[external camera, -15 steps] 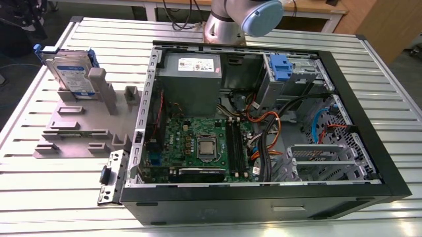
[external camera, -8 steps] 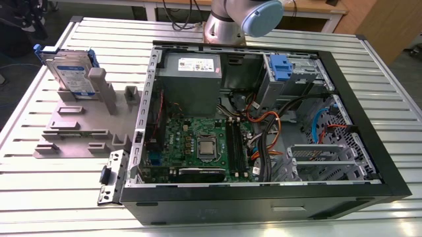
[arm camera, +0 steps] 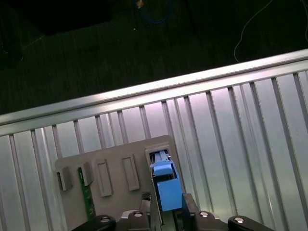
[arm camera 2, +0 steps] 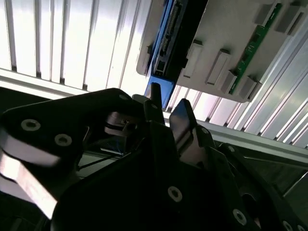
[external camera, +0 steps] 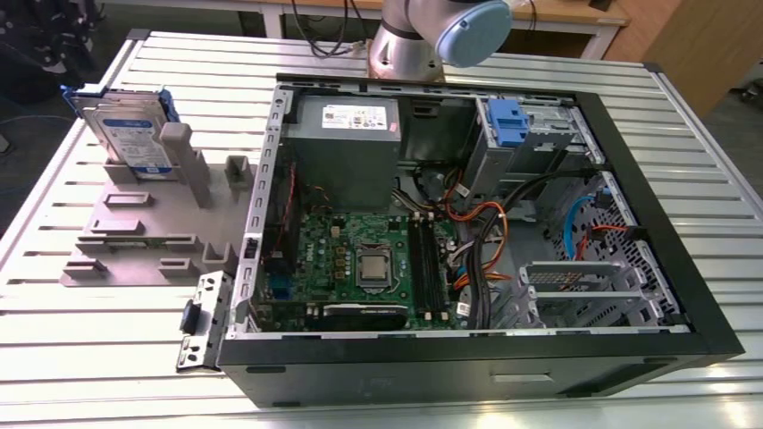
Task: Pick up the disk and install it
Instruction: 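Pick up the disk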
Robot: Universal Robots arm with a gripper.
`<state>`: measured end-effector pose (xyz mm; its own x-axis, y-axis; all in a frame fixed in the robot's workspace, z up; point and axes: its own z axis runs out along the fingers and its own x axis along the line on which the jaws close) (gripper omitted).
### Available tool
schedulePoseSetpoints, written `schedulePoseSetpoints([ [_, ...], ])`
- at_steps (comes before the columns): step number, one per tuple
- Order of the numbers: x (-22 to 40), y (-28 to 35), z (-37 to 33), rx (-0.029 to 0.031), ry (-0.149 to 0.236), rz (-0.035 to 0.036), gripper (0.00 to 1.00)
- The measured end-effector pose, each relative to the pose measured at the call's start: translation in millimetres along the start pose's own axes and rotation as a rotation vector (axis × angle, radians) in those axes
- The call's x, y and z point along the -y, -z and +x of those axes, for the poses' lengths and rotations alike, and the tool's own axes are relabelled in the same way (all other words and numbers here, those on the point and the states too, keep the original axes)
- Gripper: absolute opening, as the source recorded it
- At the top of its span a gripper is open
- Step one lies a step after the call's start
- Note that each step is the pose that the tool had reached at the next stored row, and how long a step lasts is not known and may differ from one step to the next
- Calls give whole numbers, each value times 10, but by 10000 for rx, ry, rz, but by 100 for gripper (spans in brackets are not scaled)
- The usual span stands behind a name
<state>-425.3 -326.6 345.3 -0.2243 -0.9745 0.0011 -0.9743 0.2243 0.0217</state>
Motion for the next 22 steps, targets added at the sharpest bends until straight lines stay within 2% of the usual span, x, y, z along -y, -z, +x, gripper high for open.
schedulePoseSetpoints([
  [2,-10,-15,2,6,42,24,43],
  [3,-12,-27,3,8,68,35,43],
  [4,-13,-40,4,10,90,45,49],
  [7,-14,-81,4,10,191,52,49],
  [12,-14,-125,4,-2,833,53,49],
  [15,-34,-150,7,3,895,63,49],
  [22,-68,-197,10,26,1013,197,49],
])
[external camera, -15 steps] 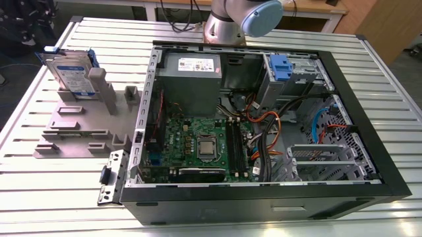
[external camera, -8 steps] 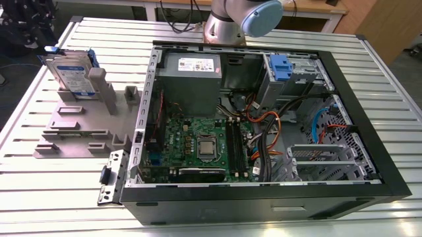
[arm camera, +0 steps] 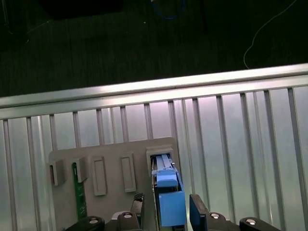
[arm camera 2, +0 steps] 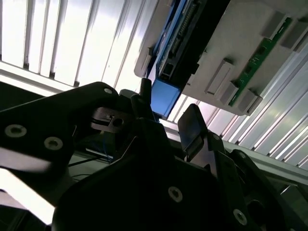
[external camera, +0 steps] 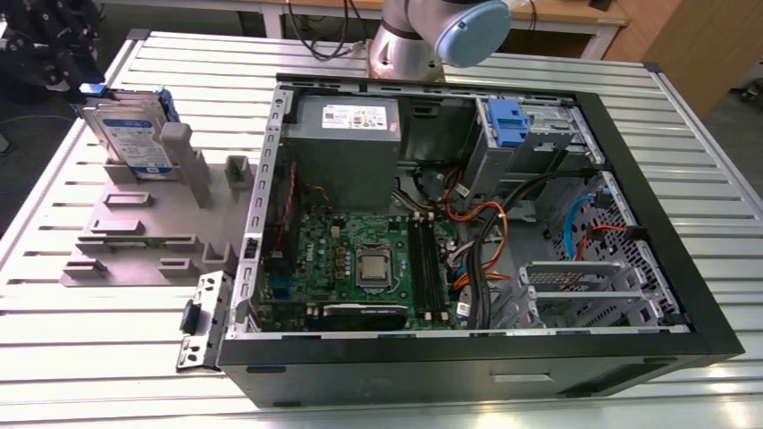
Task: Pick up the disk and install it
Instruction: 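Pick up the disk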
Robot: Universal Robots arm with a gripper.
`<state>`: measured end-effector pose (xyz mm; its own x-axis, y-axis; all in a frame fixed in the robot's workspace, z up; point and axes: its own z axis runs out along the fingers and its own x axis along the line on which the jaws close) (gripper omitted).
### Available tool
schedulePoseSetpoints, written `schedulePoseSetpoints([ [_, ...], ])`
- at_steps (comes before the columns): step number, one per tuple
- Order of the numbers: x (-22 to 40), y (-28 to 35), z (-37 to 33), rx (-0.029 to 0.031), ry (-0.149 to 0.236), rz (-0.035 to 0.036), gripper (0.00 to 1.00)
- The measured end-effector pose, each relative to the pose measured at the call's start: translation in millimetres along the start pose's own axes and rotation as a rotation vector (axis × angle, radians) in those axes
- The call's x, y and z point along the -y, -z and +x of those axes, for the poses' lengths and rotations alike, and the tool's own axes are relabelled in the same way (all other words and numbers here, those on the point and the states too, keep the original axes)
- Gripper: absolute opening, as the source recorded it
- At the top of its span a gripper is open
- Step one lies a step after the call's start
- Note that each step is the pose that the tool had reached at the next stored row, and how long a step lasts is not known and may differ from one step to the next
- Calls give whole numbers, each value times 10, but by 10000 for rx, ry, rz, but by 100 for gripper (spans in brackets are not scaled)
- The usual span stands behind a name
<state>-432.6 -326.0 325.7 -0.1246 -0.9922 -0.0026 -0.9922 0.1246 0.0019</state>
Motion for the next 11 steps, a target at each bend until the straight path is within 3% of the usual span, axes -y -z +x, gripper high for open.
schedulePoseSetpoints([
  [4,-9,-40,1,5,126,34,49],
  [11,-10,-127,1,6,991,48,49],
])
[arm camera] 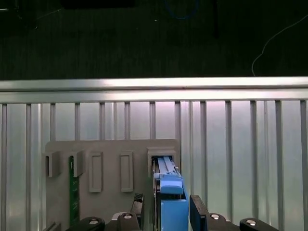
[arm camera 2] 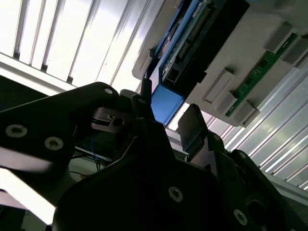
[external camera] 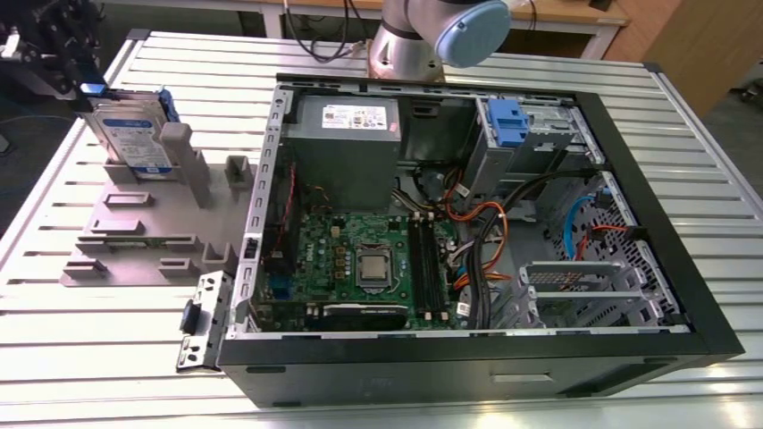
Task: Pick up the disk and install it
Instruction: 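Pick up the disk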
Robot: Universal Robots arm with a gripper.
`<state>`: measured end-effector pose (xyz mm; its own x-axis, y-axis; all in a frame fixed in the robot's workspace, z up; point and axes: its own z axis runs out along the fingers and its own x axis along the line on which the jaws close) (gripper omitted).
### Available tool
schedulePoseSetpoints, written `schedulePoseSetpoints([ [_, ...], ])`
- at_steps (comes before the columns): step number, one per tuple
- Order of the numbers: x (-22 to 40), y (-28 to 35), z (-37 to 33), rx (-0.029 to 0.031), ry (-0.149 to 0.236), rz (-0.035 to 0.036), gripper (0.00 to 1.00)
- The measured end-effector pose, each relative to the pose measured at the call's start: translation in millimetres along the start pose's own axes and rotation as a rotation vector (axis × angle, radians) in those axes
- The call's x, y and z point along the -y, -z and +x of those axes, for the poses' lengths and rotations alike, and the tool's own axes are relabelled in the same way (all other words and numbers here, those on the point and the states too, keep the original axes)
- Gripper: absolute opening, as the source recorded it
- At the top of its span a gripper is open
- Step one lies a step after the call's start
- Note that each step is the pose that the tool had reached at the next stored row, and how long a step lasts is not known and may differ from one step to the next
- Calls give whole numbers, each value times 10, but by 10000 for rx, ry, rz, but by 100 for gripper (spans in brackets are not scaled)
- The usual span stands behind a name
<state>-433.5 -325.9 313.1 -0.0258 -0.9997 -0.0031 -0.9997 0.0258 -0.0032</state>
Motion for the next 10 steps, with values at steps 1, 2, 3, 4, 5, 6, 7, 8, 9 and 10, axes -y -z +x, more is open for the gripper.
schedulePoseSetpoints([
  [1,-2,-12,0,0,38,14,49],
  [2,-6,-27,-1,1,54,32,49],
  [3,-12,-44,-1,1,58,51,49],
  [4,-17,-59,0,2,60,65,49],
  [5,-22,-71,-1,2,60,74,49],
  [6,-25,-81,-3,2,60,78,49],
  [7,-25,-86,-5,2,60,77,49],
  [8,-25,-91,-6,2,61,77,49],
  [9,-25,-98,-6,3,62,79,49],
  [10,-25,-106,-7,5,61,79,49],
])
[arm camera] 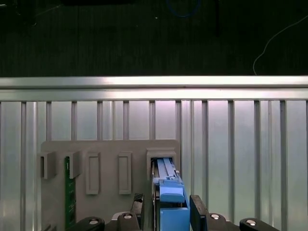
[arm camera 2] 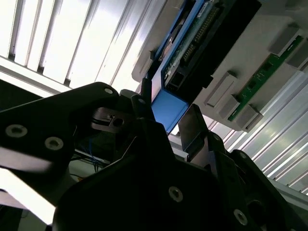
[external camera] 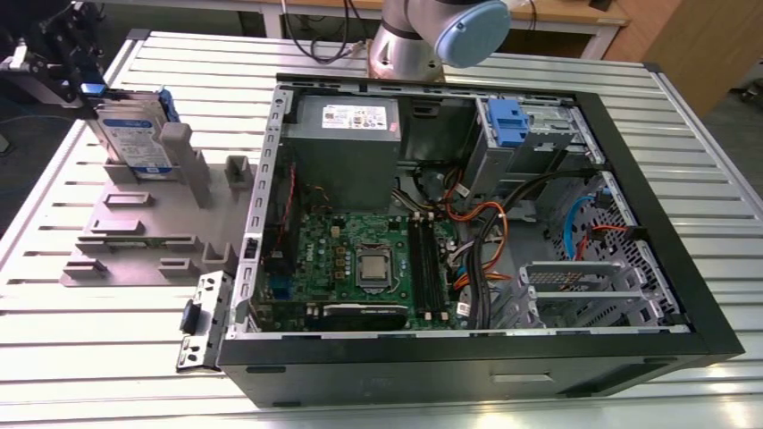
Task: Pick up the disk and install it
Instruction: 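Pick up the disk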
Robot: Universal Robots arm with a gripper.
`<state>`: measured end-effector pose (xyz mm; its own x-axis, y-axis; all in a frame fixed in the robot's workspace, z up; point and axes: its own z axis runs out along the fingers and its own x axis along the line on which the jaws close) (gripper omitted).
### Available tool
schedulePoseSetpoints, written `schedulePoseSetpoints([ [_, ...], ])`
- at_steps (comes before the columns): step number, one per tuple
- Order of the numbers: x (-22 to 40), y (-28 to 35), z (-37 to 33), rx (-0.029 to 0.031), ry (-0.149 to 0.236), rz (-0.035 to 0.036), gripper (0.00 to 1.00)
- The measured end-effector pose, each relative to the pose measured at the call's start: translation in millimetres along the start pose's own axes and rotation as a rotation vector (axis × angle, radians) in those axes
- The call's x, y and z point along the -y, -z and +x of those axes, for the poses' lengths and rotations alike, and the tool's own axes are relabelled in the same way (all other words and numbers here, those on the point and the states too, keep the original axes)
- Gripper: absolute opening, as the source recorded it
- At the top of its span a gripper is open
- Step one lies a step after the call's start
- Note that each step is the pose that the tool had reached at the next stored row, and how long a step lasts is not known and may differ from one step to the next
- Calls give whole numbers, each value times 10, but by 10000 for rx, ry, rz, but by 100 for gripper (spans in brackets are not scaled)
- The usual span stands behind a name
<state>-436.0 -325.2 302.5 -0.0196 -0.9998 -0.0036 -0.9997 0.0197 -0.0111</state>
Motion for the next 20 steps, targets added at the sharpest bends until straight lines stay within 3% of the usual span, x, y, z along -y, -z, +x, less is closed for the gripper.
schedulePoseSetpoints([
  [18,2,-22,-1,11,-1,1,48],
  [19,6,-22,-1,11,-1,-3,41],
  [20,16,-22,-1,10,-3,-38,41],
])
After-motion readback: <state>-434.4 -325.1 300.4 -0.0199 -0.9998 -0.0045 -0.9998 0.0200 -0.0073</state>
